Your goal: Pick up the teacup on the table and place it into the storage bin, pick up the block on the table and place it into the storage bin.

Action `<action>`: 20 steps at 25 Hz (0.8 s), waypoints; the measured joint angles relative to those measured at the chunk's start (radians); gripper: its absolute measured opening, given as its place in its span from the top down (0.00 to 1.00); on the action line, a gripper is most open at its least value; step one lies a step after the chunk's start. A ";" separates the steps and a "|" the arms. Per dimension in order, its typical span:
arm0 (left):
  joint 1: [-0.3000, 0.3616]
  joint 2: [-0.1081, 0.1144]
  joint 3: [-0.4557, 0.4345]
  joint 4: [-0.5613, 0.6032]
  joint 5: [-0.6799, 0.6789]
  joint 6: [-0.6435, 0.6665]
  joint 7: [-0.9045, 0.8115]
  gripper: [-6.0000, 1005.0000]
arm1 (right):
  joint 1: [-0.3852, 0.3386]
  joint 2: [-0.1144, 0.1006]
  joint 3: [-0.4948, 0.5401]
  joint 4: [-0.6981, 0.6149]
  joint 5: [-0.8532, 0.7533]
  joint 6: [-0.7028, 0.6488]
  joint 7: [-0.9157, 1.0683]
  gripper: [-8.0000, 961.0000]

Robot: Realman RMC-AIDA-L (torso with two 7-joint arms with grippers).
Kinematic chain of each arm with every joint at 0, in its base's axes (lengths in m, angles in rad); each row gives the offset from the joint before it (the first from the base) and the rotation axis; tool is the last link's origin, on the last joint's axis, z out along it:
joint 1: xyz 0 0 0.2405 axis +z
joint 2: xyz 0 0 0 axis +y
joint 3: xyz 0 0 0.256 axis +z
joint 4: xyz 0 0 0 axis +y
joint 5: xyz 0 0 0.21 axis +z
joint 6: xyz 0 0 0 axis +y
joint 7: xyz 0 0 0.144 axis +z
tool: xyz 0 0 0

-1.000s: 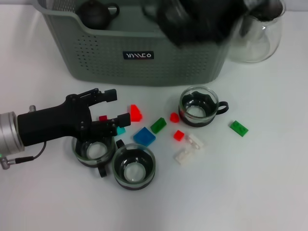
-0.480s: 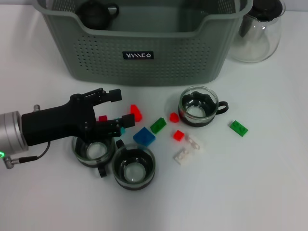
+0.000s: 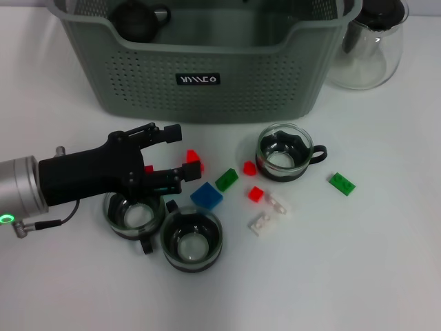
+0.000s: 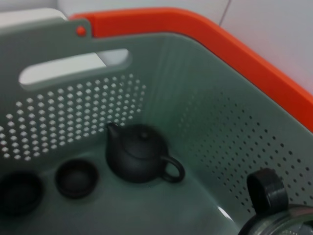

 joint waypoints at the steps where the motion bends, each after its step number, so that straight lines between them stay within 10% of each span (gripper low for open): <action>1: 0.000 -0.001 0.000 0.000 0.000 0.000 0.002 0.13 | -0.001 0.000 -0.010 0.012 0.001 0.019 0.000 0.94; 20: -0.001 -0.009 0.000 -0.002 0.000 -0.007 0.010 0.13 | -0.027 -0.002 -0.063 0.072 -0.005 0.037 0.010 0.94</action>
